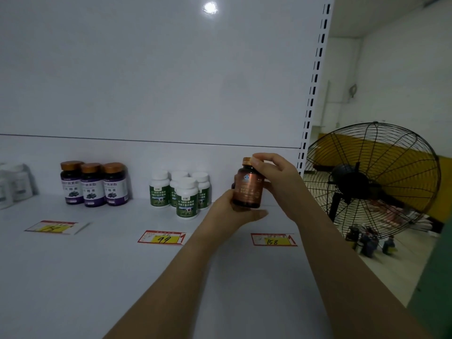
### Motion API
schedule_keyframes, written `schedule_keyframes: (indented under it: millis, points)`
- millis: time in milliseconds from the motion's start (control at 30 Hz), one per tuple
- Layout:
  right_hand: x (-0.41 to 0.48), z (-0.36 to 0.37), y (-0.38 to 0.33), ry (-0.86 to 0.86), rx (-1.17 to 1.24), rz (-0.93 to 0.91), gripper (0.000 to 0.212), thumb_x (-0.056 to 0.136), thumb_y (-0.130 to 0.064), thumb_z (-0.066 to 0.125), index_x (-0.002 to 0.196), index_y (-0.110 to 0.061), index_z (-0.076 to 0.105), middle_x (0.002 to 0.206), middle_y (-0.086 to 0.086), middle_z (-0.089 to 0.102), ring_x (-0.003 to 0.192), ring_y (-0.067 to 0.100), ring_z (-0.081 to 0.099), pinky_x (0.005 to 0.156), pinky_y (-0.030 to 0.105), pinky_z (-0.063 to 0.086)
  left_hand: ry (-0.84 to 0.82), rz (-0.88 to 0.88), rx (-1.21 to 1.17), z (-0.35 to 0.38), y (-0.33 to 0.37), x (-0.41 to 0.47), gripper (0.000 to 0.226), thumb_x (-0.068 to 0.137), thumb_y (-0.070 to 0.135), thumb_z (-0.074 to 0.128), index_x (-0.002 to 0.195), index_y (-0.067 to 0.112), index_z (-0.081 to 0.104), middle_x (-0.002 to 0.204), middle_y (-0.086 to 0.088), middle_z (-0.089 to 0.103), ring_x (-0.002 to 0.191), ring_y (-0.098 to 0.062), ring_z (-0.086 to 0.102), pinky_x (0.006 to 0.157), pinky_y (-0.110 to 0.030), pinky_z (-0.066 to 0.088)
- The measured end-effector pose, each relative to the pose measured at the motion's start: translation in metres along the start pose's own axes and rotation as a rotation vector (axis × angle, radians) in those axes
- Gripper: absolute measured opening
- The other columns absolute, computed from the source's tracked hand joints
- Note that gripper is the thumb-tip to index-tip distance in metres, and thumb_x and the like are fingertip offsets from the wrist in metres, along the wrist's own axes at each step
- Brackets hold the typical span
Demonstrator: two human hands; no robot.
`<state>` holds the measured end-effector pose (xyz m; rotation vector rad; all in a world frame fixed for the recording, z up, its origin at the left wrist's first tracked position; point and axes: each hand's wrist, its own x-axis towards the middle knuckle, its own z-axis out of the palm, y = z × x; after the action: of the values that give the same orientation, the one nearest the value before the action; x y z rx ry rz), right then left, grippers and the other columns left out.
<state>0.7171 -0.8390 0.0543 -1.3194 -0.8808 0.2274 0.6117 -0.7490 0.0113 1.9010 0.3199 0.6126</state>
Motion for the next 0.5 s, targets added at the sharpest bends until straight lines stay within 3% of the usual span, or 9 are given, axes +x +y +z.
schedule_keyframes:
  millis: [233, 500]
  points:
    - [-0.0037, 0.0017, -0.0040, -0.010, -0.003, -0.009, 0.027, 0.088, -0.027, 0.064, 0.109, -0.011, 0.064, 0.096, 0.001, 0.069, 0.093, 0.014, 0.064, 0.082, 0.030, 0.055, 0.021, 0.010, -0.066, -0.0037, 0.0001, -0.0014, 0.049, 0.072, 0.022, 0.080, 0.114, 0.020, 0.055, 0.093, 0.012, 0.065, 0.080, 0.003, 0.061, 0.061, -0.004, 0.047]
    - [-0.0041, 0.0010, -0.0041, 0.042, -0.051, -0.033, 0.030, 0.083, -0.029, 0.070, 0.106, -0.010, 0.065, 0.096, 0.006, 0.070, 0.096, 0.020, 0.066, 0.084, 0.035, 0.056, -0.019, -0.015, -0.103, -0.0050, -0.0022, -0.0012, 0.057, 0.069, 0.023, 0.082, 0.120, 0.017, 0.057, 0.104, 0.004, 0.069, 0.093, -0.008, 0.066, 0.082, -0.018, 0.049]
